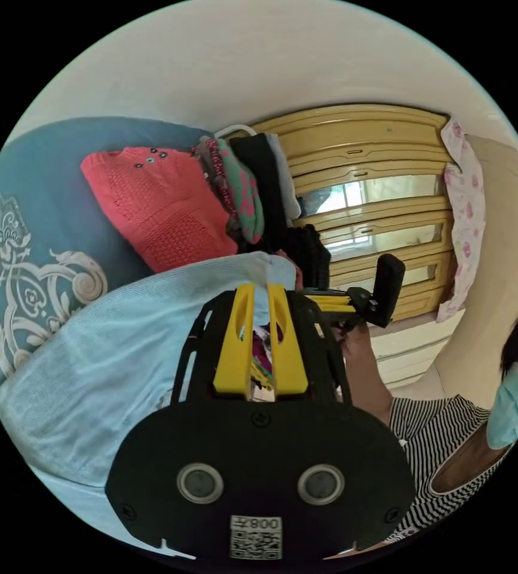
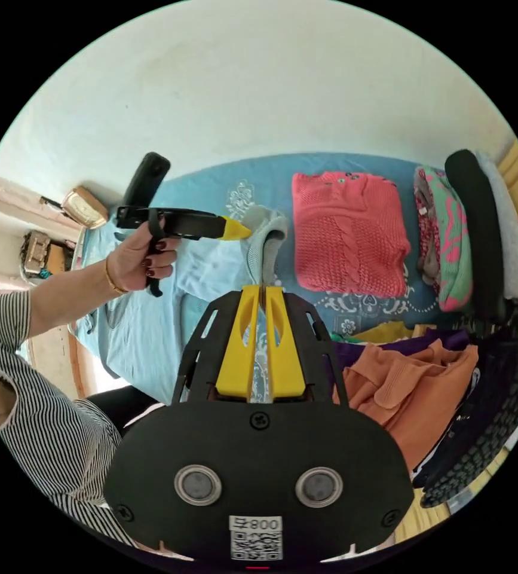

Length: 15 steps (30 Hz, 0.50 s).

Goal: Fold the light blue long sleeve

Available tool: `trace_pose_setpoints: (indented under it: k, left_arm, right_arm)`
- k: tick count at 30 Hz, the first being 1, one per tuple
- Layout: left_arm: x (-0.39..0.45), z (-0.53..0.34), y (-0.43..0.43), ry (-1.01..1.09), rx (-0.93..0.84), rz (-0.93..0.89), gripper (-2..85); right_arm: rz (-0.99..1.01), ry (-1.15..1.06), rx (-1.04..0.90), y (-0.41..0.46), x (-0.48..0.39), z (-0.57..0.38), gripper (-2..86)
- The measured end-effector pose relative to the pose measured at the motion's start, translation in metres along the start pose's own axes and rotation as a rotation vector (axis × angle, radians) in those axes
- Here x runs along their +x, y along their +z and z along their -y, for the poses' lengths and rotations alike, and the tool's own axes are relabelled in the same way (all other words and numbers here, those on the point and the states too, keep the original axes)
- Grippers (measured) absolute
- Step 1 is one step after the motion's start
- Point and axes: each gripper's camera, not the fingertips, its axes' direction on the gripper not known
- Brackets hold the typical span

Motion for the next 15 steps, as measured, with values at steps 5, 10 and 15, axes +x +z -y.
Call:
trace_pose_setpoints:
  k: [5,10,15]
  left_arm:
    - [-0.042,-0.044,-0.010,-0.099,-0.030,0.069,4.6]
    - [-0.070,-0.105,-0.025,-0.155,-0.099,0.163,4.9]
    - [-0.087,-0.164,-0.043,-0.183,-0.099,0.252,4.7]
  right_arm:
    - [-0.143,0.173,-0.281,0.077,0.028,0.045,1.5]
    - [-0.247,0.313,-0.205,0.082,0.023,0.057,1.4]
    - [-0.398,0.373,-0.049,0.072,-0.012,0.061,0.3]
